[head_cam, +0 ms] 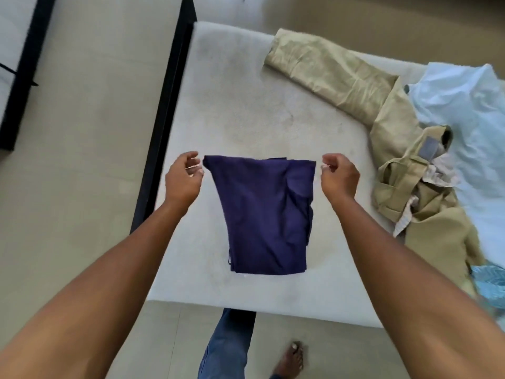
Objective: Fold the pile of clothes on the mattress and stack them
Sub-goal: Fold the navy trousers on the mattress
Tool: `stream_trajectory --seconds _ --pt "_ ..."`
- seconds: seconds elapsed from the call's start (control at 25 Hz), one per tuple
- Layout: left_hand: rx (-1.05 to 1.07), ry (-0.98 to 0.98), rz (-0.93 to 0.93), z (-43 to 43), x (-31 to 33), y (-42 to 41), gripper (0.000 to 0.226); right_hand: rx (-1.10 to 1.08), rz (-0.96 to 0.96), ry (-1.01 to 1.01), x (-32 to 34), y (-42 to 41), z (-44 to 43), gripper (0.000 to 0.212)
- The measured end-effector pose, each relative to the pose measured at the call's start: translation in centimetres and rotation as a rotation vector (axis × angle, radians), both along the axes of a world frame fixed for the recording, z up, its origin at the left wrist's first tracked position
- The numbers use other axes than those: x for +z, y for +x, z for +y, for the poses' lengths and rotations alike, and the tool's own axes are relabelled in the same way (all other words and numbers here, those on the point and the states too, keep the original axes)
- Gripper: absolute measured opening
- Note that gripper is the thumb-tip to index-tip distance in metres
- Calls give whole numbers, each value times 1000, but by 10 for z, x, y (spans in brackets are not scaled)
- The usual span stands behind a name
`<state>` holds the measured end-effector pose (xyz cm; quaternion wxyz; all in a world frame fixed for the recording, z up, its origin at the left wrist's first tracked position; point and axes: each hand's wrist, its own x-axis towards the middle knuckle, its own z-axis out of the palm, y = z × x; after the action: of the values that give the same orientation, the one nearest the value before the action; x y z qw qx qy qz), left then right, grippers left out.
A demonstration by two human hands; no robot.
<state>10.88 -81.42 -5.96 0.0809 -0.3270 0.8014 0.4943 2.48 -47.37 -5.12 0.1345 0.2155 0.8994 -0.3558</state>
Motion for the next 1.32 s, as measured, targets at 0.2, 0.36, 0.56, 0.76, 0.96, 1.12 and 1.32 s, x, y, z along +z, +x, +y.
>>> stream_trajectory --seconds 0.2,0.36,0.56,0.76,0.96,1.12,1.32 --pt "107 266 -460 37 -53 69 51 -112 -334 -161 -43 82 -13 84" --pt "-36 418 -500 82 -56 101 64 -129 -417 -245 -57 112 -5 84" --pt "100 688 -505 80 -56 82 53 -213 -591 -548 -68 87 14 76" --pt "173 905 -468 72 -28 48 58 -293 -544 -908 -47 73 2 52" --pt "106 937 -358 42 31 -4 65 -289 -411 -976 -4 34 -21 45" --pt "72 830 -94 13 86 -64 47 -218 -284 -1049 42 -39 -63 34" --pt "56 717 134 -44 90 -149 44 -141 -204 -1221 41 -138 -117 24"
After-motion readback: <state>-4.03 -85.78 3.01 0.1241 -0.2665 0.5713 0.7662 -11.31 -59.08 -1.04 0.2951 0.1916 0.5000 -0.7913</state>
